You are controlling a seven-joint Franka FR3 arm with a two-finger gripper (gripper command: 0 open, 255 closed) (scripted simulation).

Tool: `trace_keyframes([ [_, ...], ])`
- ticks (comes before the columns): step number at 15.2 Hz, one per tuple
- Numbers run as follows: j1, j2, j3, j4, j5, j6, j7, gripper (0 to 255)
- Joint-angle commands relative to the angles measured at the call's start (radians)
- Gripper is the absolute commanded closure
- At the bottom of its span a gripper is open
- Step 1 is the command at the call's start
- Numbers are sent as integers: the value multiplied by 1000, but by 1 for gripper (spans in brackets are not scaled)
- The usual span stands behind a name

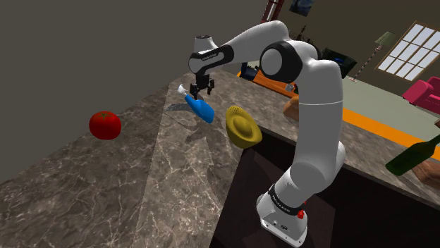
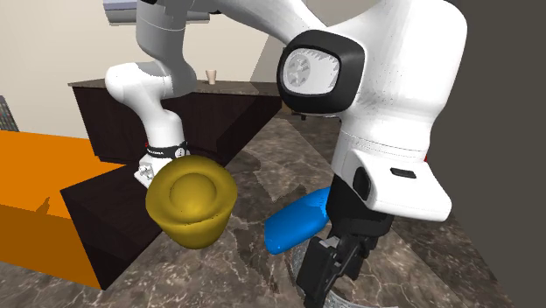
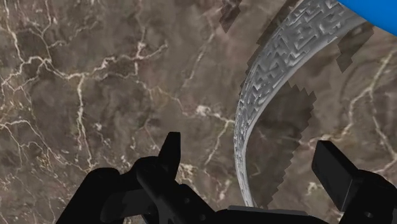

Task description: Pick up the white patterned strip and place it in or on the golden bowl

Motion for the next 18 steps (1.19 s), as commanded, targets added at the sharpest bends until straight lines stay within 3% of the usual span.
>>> trace_keyframes([
  [1,0,-1,0,-3,0,3,0,0],
  [5,0,-1,0,-2,0,2,0,0],
  [6,0,-1,0,-2,0,2,0,255],
  [18,0,-22,0,6,1,-27,-5,255],
])
